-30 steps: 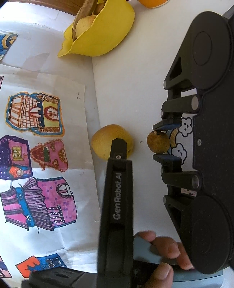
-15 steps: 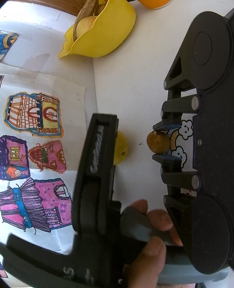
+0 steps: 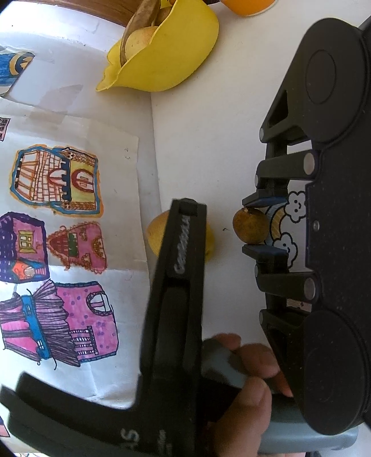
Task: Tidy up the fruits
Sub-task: 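Carry the pear onto the tray and open the left tool while the right tool carries the brown fruit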
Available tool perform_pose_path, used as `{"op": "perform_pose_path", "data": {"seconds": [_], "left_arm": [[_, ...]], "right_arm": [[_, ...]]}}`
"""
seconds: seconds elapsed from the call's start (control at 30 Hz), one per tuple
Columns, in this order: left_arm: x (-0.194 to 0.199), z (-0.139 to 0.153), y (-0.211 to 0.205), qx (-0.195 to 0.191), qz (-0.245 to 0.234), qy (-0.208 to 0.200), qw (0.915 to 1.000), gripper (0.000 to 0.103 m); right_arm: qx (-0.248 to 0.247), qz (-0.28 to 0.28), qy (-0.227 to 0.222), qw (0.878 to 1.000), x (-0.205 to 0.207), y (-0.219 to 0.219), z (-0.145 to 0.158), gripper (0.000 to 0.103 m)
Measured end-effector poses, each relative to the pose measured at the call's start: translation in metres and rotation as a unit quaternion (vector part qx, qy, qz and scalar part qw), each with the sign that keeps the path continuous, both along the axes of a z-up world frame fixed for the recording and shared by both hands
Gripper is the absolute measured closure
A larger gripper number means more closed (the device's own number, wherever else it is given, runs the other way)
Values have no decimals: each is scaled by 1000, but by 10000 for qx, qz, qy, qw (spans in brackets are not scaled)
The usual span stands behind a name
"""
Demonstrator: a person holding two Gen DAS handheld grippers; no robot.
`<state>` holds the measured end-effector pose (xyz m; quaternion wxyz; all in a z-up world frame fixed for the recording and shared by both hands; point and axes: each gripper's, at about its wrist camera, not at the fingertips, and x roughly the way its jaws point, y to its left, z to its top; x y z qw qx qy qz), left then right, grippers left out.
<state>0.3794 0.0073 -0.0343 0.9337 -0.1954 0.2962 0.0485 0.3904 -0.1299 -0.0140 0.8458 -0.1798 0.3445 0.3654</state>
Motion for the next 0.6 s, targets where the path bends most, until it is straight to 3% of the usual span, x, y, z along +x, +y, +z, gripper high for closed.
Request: {"op": "perform_pose_path", "data": {"seconds": [0.6], "left_arm": [[-91,18,15,-437,-354,-75,9984,43]], "right_arm": [[-94,-5,-238,9997,-59,-21,37,74]]}}
